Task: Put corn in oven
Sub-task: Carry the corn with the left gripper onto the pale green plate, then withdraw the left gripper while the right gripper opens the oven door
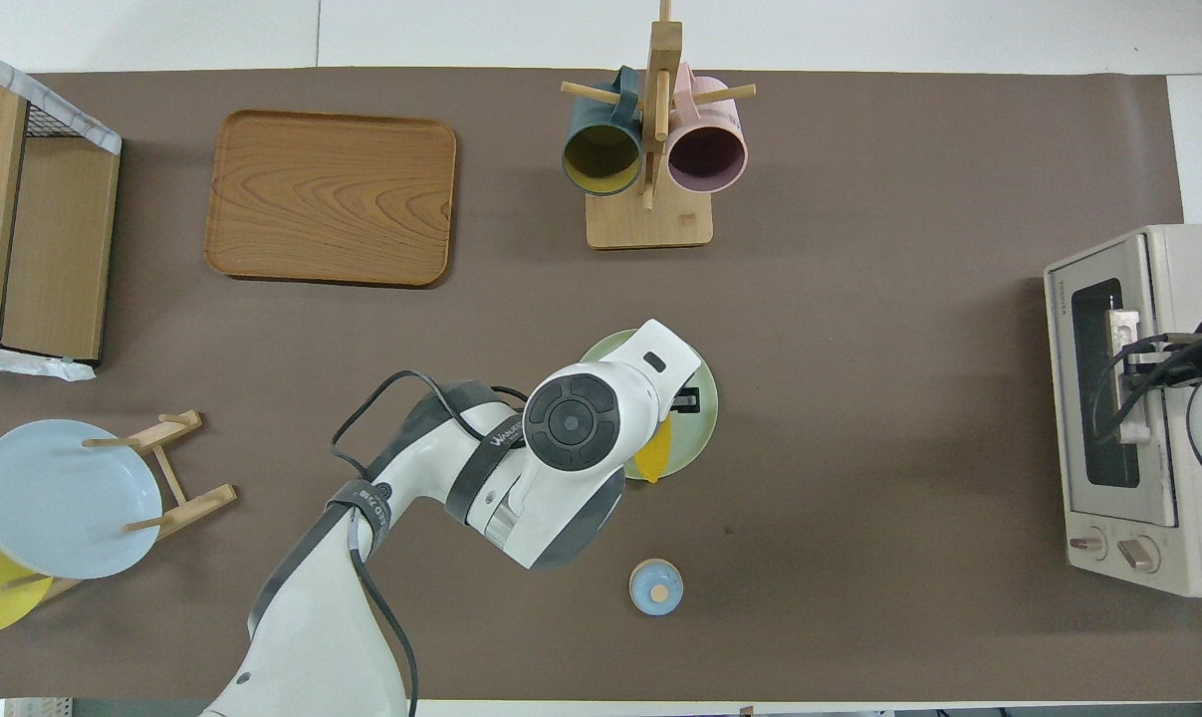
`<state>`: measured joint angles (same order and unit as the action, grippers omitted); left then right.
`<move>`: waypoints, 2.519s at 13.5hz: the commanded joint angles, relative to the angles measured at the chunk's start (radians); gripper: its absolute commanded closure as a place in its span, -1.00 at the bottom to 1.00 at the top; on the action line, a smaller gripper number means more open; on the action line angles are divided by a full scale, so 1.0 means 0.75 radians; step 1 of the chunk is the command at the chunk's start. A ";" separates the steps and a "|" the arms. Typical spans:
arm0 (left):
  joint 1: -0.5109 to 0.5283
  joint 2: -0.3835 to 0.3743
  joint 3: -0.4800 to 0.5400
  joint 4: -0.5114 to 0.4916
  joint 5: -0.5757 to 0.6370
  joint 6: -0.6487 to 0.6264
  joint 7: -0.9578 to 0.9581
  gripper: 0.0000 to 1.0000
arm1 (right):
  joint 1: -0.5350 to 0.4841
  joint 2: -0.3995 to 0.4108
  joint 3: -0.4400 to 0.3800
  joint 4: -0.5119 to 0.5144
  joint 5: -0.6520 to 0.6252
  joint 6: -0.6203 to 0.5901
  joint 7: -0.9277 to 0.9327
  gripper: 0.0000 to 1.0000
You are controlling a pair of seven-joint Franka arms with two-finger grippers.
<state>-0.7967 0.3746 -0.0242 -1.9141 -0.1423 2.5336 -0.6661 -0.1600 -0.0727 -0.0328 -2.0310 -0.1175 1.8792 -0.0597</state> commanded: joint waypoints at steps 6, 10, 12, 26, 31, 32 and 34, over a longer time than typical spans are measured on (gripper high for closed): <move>0.178 -0.090 0.004 0.220 0.002 -0.444 0.113 -1.00 | 0.097 0.074 0.009 -0.071 0.046 0.124 0.116 1.00; 0.383 -0.139 0.008 0.437 0.006 -0.800 0.250 -1.00 | 0.105 0.119 0.017 -0.163 0.067 0.298 0.121 1.00; 0.517 -0.158 0.010 0.507 0.010 -0.897 0.319 -1.00 | 0.127 0.154 0.017 -0.178 0.071 0.360 0.121 1.00; 0.927 -0.497 0.006 0.351 0.155 -1.243 0.804 -1.00 | 0.250 0.285 0.021 -0.333 0.132 0.699 0.264 1.00; 0.966 -0.550 0.002 0.351 0.159 -1.318 0.798 -1.00 | 0.346 0.328 0.035 -0.207 0.159 0.669 0.352 1.00; 0.966 -0.551 0.000 0.349 0.159 -1.318 0.798 -1.00 | 0.385 0.332 0.040 -0.162 0.177 0.614 0.378 1.00; 0.982 -0.561 -0.004 0.345 0.159 -1.318 0.800 -1.00 | 0.438 0.330 0.042 -0.044 0.181 0.435 0.439 1.00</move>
<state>-0.0807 -0.0148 -0.0145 -1.6208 -0.0440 1.5513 -0.0659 0.1384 0.1548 -0.0031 -2.1646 -0.0059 2.3174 0.2345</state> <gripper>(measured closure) 0.000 0.991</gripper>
